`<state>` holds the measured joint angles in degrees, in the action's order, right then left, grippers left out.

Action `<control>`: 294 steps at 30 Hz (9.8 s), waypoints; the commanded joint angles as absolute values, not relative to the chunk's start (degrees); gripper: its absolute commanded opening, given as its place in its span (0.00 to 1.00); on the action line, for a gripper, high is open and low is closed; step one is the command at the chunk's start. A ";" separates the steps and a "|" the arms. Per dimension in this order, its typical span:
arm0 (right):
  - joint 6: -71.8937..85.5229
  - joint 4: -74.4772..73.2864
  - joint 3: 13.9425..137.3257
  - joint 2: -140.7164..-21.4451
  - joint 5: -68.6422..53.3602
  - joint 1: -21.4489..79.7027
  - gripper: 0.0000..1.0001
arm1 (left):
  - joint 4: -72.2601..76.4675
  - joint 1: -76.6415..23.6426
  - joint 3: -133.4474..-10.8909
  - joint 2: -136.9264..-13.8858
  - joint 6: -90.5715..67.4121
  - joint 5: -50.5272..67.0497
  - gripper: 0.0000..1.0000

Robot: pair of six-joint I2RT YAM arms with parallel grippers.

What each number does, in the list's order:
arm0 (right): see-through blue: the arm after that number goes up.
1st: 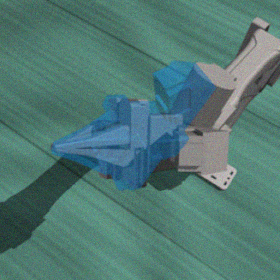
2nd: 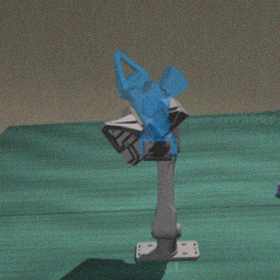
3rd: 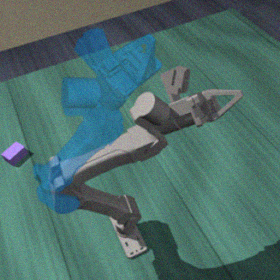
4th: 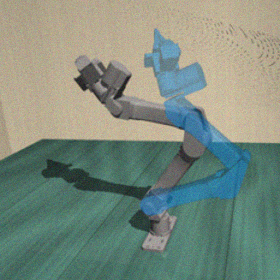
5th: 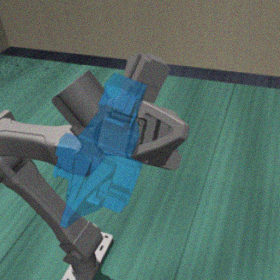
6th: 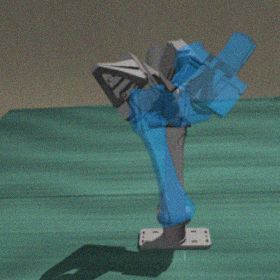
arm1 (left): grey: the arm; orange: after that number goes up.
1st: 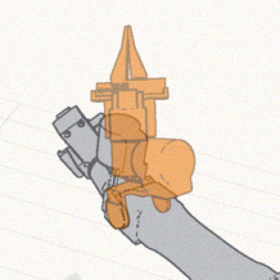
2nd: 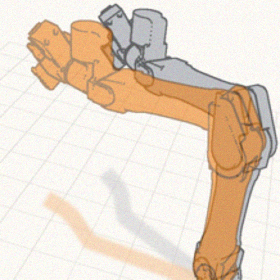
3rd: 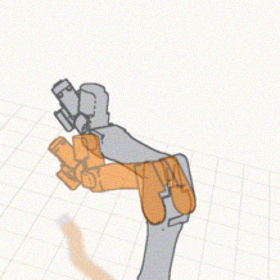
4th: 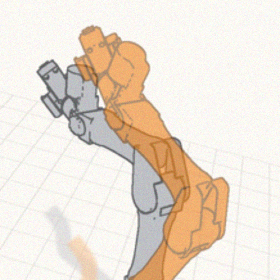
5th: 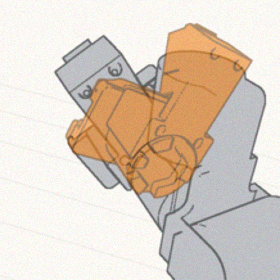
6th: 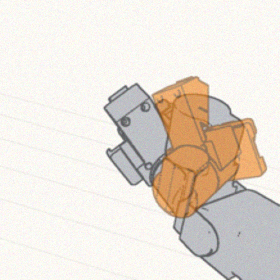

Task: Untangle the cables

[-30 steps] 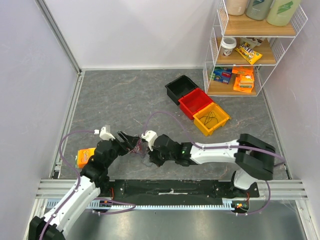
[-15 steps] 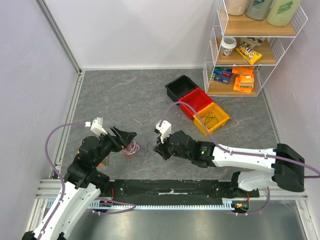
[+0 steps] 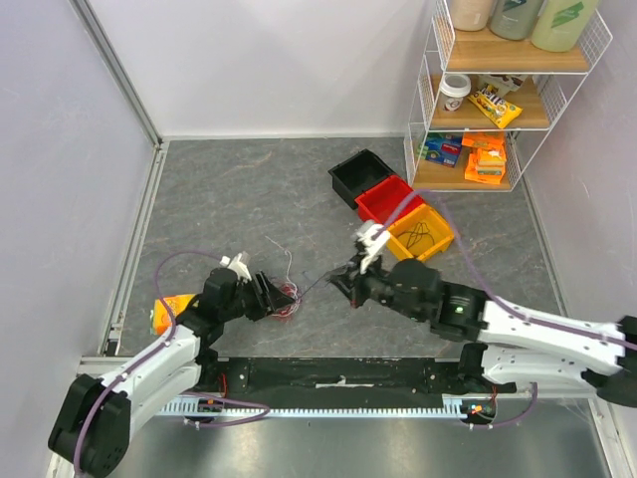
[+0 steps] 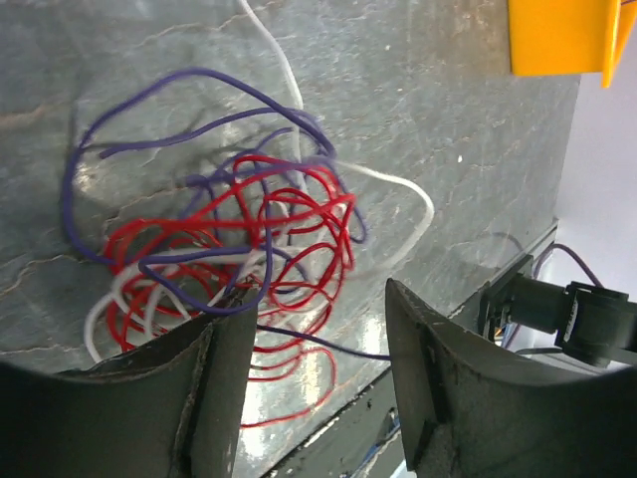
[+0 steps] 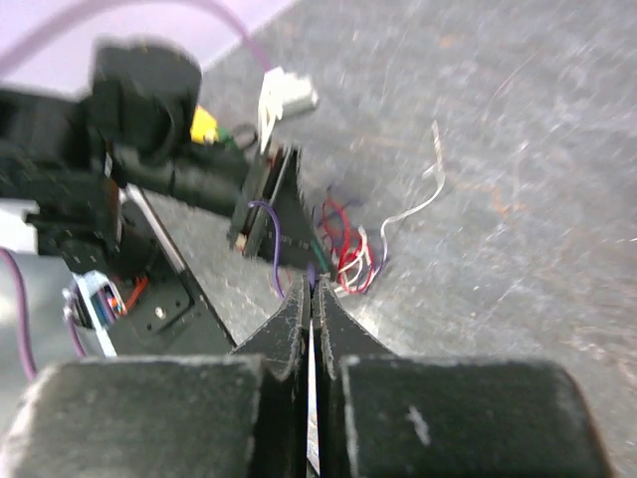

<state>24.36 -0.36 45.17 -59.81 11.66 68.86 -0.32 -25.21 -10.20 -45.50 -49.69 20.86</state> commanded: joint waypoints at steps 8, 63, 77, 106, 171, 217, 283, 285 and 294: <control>17.14 -9.05 56.24 -36.14 28.83 68.82 0.00 | 10.37 -25.05 -5.98 -45.00 -53.00 13.62 0.60; 15.82 -19.95 59.77 -59.77 44.12 38.23 0.00 | 16.61 -25.05 -0.70 -34.28 -50.36 18.46 0.77; 24.78 -16.97 50.81 -64.50 37.03 33.85 0.00 | 17.32 -25.05 -0.79 -35.16 -50.27 18.81 0.77; 19.34 -25.66 58.09 -78.58 26.35 27.50 0.44 | 19.07 -25.05 -1.14 -38.14 -50.10 19.07 0.79; 23.64 5.97 60.73 -61.61 -0.35 62.14 0.00 | 23.74 -26.72 -1.24 -40.57 -48.96 24.79 0.66; 9.50 -4.39 97.74 -63.28 10.98 62.67 0.00 | 42.98 -28.30 -8.00 -73.92 -53.96 29.27 0.53; 11.95 -6.42 83.67 -79.01 22.76 29.44 0.00 | 50.89 -28.21 -3.08 -70.05 -54.14 29.36 0.63; 11.95 -5.89 81.92 -80.24 23.20 29.44 0.00 | 51.06 -28.21 -2.99 -69.87 -54.14 29.36 0.63; 12.74 -3.25 70.68 -84.37 28.21 29.44 0.00 | 51.15 -28.21 -3.08 -69.96 -54.05 29.44 0.64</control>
<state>12.40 -5.19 73.89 -83.96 25.23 29.50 48.07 -28.10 -3.44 -69.82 -55.61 30.15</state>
